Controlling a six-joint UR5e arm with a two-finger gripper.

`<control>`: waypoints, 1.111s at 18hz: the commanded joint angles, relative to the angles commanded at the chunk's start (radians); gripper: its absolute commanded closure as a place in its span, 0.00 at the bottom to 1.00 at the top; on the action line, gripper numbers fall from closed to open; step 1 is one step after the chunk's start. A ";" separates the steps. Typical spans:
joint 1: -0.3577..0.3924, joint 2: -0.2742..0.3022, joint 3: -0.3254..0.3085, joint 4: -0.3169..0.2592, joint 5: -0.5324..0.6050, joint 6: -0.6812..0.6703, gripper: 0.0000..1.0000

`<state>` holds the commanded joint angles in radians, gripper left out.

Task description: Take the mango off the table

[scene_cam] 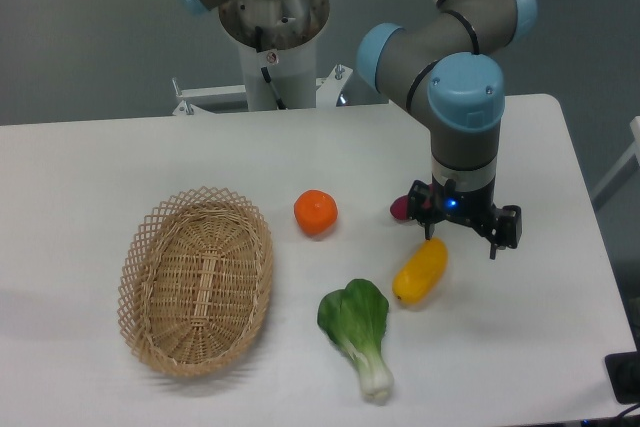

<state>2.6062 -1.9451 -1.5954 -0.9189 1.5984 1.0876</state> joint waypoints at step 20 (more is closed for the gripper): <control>0.020 0.011 -0.113 0.049 -0.014 0.015 0.00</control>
<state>2.6262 -1.9343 -1.7087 -0.8699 1.5846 1.1029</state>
